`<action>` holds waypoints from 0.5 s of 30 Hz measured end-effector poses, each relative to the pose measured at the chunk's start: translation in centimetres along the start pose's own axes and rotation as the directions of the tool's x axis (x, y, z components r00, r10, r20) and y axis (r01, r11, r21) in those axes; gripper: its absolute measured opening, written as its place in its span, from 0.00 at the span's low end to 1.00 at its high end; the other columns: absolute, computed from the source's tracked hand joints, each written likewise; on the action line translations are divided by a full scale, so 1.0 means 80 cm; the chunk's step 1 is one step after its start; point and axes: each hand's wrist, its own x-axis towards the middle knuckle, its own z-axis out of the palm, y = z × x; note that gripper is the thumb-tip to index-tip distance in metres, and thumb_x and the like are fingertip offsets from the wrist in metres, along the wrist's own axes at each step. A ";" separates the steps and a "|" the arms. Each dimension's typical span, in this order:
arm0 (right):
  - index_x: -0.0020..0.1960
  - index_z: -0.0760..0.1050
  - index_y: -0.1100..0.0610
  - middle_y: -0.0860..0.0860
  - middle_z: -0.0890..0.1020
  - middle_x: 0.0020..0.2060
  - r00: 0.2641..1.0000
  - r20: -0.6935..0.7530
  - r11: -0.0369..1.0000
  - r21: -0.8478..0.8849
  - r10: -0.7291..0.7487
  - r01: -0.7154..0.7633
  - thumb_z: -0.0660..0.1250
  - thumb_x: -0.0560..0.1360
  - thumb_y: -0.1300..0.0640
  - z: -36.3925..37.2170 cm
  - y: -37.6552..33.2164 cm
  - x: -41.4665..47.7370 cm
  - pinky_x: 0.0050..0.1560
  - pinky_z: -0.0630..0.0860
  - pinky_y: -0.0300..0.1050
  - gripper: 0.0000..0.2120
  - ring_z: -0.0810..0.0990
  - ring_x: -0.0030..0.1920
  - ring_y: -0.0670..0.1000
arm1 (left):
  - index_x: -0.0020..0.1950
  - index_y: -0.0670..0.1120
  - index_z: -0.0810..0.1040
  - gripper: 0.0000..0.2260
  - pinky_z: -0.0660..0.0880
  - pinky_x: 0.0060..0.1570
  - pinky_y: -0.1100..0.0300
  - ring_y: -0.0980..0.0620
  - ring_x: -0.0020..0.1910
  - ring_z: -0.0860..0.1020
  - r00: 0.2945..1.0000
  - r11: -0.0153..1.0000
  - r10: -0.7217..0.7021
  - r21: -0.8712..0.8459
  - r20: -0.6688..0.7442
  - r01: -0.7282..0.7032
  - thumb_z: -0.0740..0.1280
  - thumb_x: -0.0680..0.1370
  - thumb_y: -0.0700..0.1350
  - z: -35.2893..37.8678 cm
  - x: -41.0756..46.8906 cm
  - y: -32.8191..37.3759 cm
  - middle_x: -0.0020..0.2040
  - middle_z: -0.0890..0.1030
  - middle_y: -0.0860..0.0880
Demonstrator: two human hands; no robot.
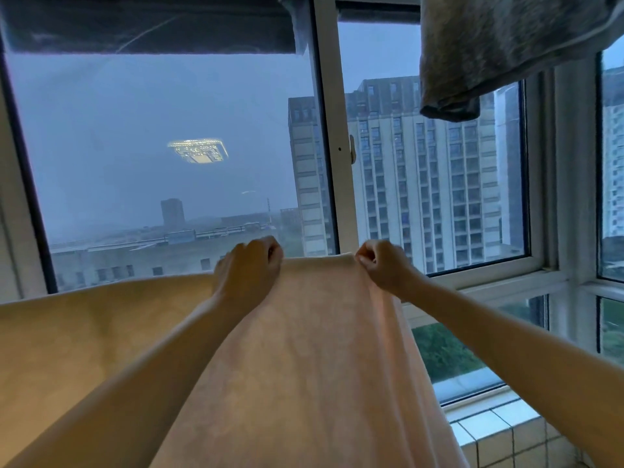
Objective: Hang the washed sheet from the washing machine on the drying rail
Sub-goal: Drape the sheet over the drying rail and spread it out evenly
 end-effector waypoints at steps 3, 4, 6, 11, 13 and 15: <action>0.51 0.77 0.62 0.50 0.78 0.38 1.000 0.003 1.000 0.016 0.008 -0.008 0.60 0.79 0.63 0.013 0.010 -0.014 0.31 0.69 0.28 0.07 0.74 0.34 0.41 | 0.42 0.50 0.77 0.09 0.67 0.35 0.58 0.49 0.38 0.77 0.998 0.997 0.063 -0.030 -0.016 -0.064 0.60 0.78 0.50 -0.008 -0.006 -0.007 0.36 0.80 0.53; 0.51 0.77 0.62 0.49 0.77 0.36 1.000 -0.007 0.999 0.042 0.024 -0.023 0.60 0.79 0.63 0.014 0.011 -0.015 0.29 0.69 0.28 0.07 0.74 0.33 0.41 | 0.42 0.51 0.76 0.08 0.68 0.35 0.58 0.51 0.38 0.77 0.996 0.995 0.084 -0.050 -0.002 -0.084 0.61 0.78 0.51 -0.010 -0.007 -0.011 0.36 0.79 0.54; 0.49 0.77 0.62 0.48 0.77 0.34 0.999 -0.014 0.996 0.084 0.032 -0.030 0.59 0.79 0.63 0.012 0.006 -0.015 0.29 0.71 0.29 0.07 0.76 0.32 0.43 | 0.42 0.54 0.76 0.06 0.71 0.37 0.59 0.56 0.38 0.77 0.994 0.988 0.104 -0.117 0.030 -0.100 0.63 0.76 0.53 -0.014 -0.010 -0.018 0.35 0.78 0.57; 0.51 0.76 0.60 0.52 0.80 0.39 0.993 -0.106 0.987 0.145 -0.054 0.069 0.57 0.80 0.61 0.005 -0.019 -0.021 0.39 0.80 0.45 0.09 0.81 0.37 0.51 | 0.39 0.53 0.77 0.04 0.77 0.40 0.60 0.61 0.38 0.77 0.980 0.946 0.185 -0.258 -0.070 -0.197 0.70 0.73 0.49 -0.019 -0.021 -0.034 0.37 0.77 0.58; 0.55 0.72 0.59 0.51 0.78 0.43 0.982 -0.169 0.981 0.160 -0.083 0.111 0.57 0.80 0.60 0.009 -0.032 -0.026 0.39 0.77 0.41 0.08 0.79 0.40 0.48 | 0.40 0.51 0.78 0.04 0.75 0.40 0.68 0.61 0.39 0.76 0.967 0.931 0.237 -0.262 -0.091 -0.253 0.72 0.72 0.47 -0.021 -0.026 -0.035 0.38 0.76 0.59; 0.57 0.68 0.59 0.50 0.74 0.45 0.960 -0.238 0.975 0.128 -0.149 0.183 0.58 0.79 0.60 0.014 -0.046 -0.036 0.39 0.70 0.31 0.08 0.74 0.40 0.41 | 0.41 0.51 0.79 0.04 0.71 0.40 0.73 0.61 0.39 0.76 0.956 0.920 0.274 -0.260 -0.103 -0.291 0.73 0.71 0.46 -0.024 -0.029 -0.037 0.40 0.77 0.59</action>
